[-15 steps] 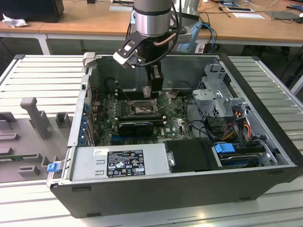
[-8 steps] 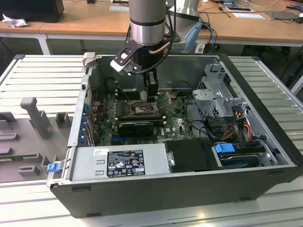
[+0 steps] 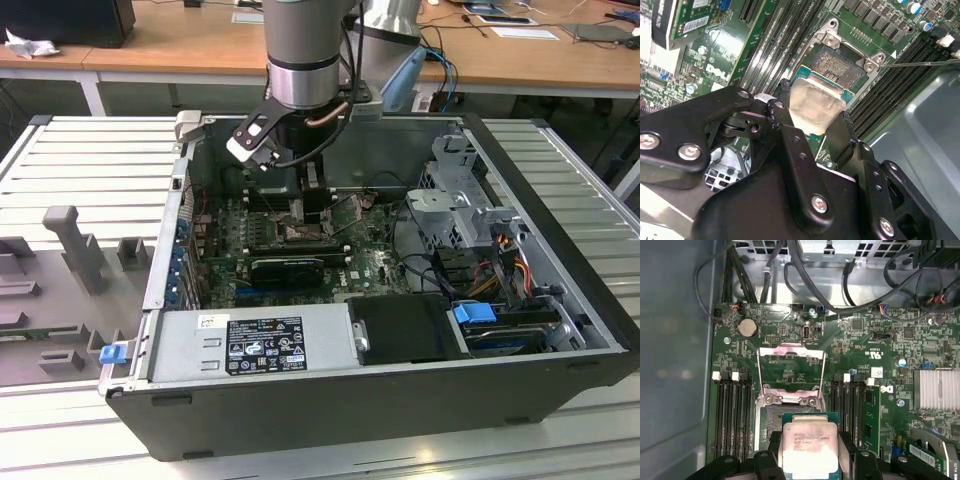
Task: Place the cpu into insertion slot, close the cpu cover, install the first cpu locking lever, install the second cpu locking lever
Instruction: 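Place the cpu into insertion slot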
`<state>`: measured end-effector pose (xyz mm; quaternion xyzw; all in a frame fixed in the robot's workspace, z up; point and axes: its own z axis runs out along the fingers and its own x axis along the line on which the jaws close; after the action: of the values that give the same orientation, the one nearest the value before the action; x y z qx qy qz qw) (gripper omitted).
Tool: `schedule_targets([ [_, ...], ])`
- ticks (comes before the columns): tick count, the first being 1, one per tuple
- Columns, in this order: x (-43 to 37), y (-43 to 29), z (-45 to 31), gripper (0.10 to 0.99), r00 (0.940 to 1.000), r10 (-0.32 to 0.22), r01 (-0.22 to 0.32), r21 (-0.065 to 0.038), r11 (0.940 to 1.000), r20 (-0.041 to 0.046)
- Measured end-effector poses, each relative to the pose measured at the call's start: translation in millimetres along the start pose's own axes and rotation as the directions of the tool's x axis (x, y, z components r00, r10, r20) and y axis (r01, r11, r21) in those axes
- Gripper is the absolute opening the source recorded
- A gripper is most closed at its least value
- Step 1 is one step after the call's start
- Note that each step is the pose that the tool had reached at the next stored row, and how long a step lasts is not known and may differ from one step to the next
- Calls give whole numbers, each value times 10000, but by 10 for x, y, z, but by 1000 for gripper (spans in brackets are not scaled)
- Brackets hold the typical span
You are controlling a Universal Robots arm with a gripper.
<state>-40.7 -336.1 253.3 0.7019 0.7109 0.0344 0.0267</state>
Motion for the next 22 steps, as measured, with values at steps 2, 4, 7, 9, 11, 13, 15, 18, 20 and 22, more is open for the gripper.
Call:
schedule_targets([
  [2, 6, -13, 7, 529, 10000, 6, -6, 1, 10000, 4],
  [4, 21, -15, 15, 529, 10000, 6, -6, 0, 10000, 2],
  [7, 37, -44, 44, 529, 10000, 7, -7, -2, 10000, 1],
  [9, 59, -48, 62, 529, 10000, 6, -6, 0, 10000, 3],
  [11, 86, -51, 83, 529, 10000, 4, -4, -1, 10000, 1],
  [13, 106, -53, 106, 529, 10000, -79, 79, 0, 10000, -6],
  [15, 125, -56, 145, 529, 9997, -263, 263, 1, 9997, -22],
  [18, 136, -62, 225, 529, 9996, -294, 294, 2, 9996, -24],
  [20, 139, -66, 269, 529, 9996, -293, 293, 1, 9996, -25],
  [22, 142, -70, 292, 529, 9997, -257, 257, 2, 9997, -21],
])
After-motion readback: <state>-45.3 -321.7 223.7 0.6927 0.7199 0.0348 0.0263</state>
